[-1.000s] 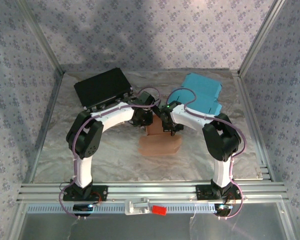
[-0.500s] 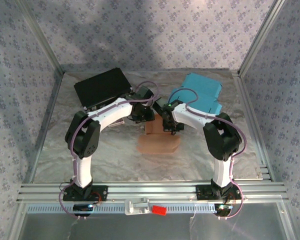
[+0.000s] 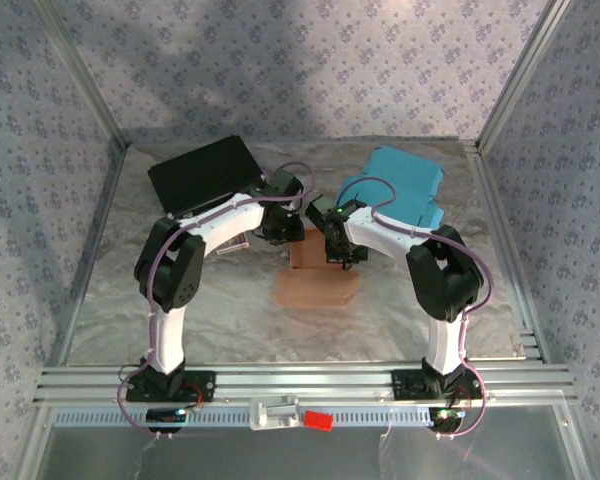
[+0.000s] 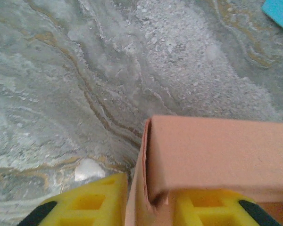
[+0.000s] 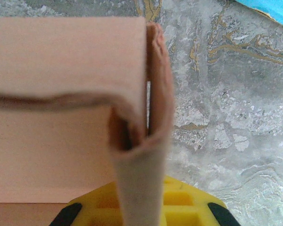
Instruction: Fold the paper box
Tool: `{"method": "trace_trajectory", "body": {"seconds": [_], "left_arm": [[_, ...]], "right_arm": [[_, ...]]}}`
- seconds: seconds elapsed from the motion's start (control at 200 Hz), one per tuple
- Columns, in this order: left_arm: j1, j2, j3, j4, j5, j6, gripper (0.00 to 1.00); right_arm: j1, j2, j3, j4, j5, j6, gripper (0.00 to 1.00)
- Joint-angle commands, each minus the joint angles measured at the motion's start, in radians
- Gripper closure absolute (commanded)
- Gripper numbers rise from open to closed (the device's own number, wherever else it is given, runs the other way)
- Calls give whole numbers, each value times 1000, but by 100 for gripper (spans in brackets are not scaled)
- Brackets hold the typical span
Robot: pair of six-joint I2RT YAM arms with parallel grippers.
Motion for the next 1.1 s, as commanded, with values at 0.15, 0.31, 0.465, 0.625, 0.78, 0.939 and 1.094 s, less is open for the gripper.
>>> {"method": "trace_trajectory", "body": {"seconds": [0.15, 0.31, 0.465, 0.625, 0.78, 0.939, 1.094], "left_arm": [[3, 46, 16, 18, -5, 27, 81], [-4, 43, 17, -2, -52, 34, 85], [-11, 31, 24, -33, -120, 25, 77], [-13, 32, 27, -73, -172, 12, 98], [-34, 38, 35, -91, -219, -18, 100], [-53, 37, 34, -82, -239, -36, 100], [-51, 22, 63, -90, -215, -21, 73]], "right_arm": [[0, -10, 7, -22, 1, 11, 100], [1, -4, 11, -22, 2, 8, 100], [1, 2, 13, -22, 1, 7, 100], [1, 6, 14, -19, -3, 6, 100], [1, 13, 18, -18, -14, 8, 100], [1, 17, 15, -15, -34, 13, 100], [-1, 14, 12, -15, -38, 12, 100]]}}
